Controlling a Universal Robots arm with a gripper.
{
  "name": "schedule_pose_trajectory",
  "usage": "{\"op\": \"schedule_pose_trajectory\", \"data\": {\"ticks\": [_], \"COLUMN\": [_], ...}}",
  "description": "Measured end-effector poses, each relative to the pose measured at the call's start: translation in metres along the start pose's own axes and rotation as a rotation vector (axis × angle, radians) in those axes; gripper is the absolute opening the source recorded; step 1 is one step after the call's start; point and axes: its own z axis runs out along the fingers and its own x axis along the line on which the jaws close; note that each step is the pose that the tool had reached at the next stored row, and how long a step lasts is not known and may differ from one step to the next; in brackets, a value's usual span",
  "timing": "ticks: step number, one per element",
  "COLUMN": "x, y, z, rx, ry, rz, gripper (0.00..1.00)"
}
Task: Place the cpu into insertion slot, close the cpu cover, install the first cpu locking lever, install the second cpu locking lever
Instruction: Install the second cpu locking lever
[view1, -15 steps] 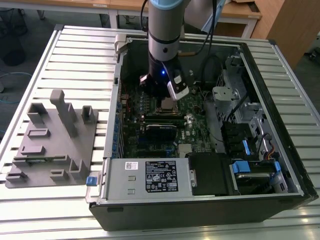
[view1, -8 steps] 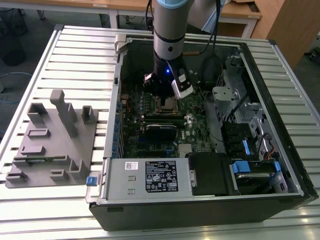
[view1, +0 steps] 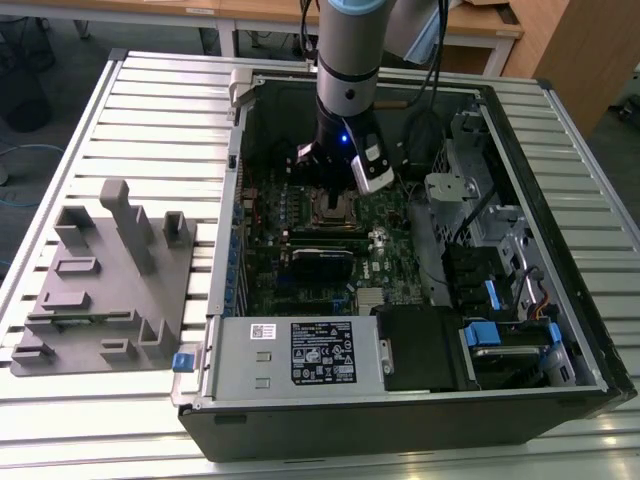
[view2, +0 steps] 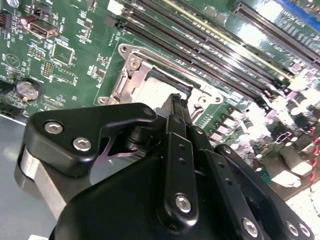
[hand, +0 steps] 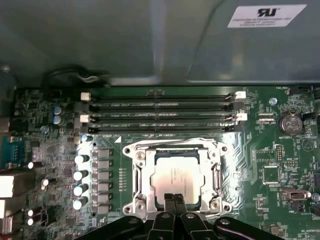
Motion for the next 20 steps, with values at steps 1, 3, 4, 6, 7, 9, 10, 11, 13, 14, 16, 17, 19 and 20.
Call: {"op": "schedule_pose_trajectory", "data": {"ticks": [1,3,4,6,7,9,10,11,13,14,16,17,19,20], "x": [-0.0001,0.0001,0.0002,0.0003,0.0004,0.0005,0.0006,0.0004,-0.0007,-0.0012,-0.0014,-0.0014,-0.0014,-0.0014], "y": [0.0017,0.0055,0.0075,0.0108,0.0124,0.0156,0.0175,0.0194,0.0226,0.0233,0.0235,0.0235,0.0235,0.0235], "z": [0.0002,0.0009,0.0012,0.0017,0.0020,0.0026,0.0029,0.0032,0.0037,0.0038,0.0038,0.0038,0.0038,0.0038], "rx": [0.0006,0.0020,0.0030,0.0079,0.0125,0.0227,0.0267,0.0300,0.0362,0.0400,0.0417,0.0419,0.0444,0.0446], "ry": [-0.0002,-0.0008,-0.0010,-0.0015,-0.0019,-0.0025,-0.0028,-0.0029,-0.0035,-0.0039,-0.0039,-0.0040,-0.0041,-0.0041], "rz": [0.002,0.006,0.007,0.010,0.011,0.013,0.014,0.014,0.016,0.017,0.018,0.018,0.018,0.018], "gripper": [0.10,0.10,0.10,0.10,0.10,0.10,0.10,0.10,0.10,0.10,0.10,0.10,0.10,0.10]}}
